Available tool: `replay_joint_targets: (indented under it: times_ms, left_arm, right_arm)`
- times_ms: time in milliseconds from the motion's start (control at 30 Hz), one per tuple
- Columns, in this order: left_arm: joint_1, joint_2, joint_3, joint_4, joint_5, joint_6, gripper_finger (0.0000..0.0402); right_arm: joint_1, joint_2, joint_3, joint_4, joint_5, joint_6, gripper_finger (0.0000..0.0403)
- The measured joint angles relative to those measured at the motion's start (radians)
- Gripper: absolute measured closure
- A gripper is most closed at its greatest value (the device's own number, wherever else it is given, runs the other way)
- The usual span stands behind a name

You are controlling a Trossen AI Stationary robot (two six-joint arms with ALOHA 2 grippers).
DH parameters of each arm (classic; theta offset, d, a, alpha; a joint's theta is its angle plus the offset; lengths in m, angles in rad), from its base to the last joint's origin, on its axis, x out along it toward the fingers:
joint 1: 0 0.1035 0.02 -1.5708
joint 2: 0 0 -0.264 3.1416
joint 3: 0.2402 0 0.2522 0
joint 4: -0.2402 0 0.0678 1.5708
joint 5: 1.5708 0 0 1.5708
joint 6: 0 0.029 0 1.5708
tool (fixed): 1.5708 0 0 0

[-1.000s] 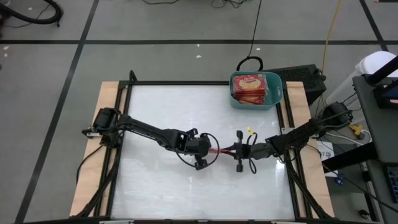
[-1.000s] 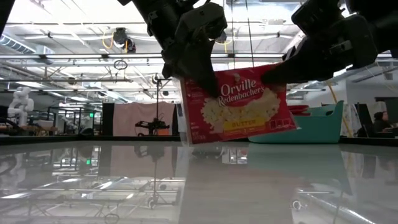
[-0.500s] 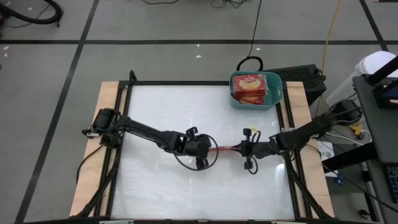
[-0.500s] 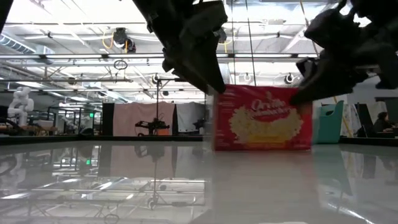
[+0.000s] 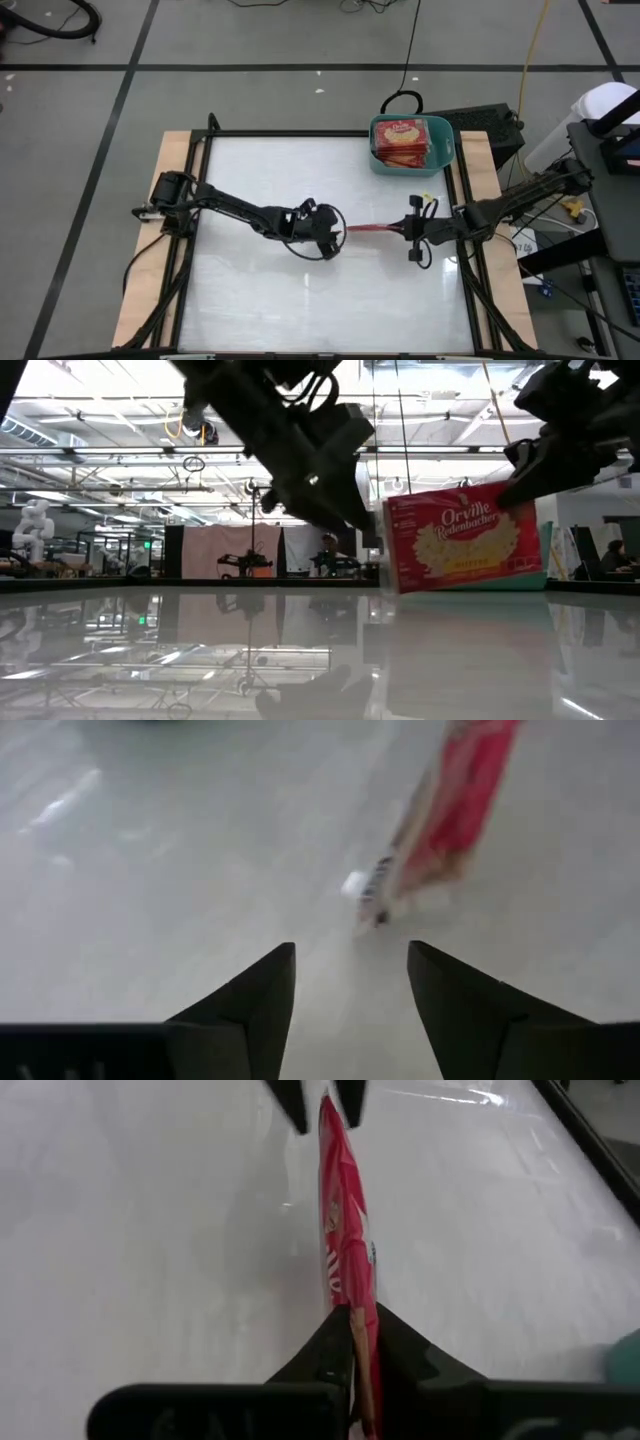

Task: Sort popcorn bags into baskets
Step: Put the red popcorn bag into the green bin

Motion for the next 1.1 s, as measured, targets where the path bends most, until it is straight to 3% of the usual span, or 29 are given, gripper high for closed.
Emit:
replay_joint_targets:
  times_ms: [167, 300, 600, 767, 933, 1100]
  left_arm:
    - [-0.020, 0.000, -0.148, 0.338, 0.034, 0.029, 0.0217]
    - [-0.034, 0.000, -0.237, 0.495, 0.028, 0.081, 0.0206]
    - [-0.020, 0.027, -0.288, 0.565, 0.000, 0.124, 0.0111]
    - [-0.025, 0.084, -0.282, 0.778, 0.018, 0.235, 0.0078]
    - [-0.016, 0.175, -0.273, 0.971, 0.088, 0.279, 0.0111]
    - [-0.004, 0.226, -0.258, 1.051, 0.088, 0.301, 0.0191]
  right_arm:
    - [0.000, -0.017, -0.001, -0.049, -0.002, 0.079, 0.0395]
    - [0.001, -0.013, -0.038, -0.011, -0.005, 0.119, 0.0395]
    - [0.001, -0.013, -0.177, 0.297, -0.061, 0.118, 0.0396]
    - [0.001, -0.013, -0.222, 0.381, -0.059, 0.141, 0.0396]
    - [0.001, -0.011, -0.229, 0.398, -0.058, 0.140, 0.0396]
    - [0.001, -0.011, -0.229, 0.404, -0.059, 0.137, 0.0394]
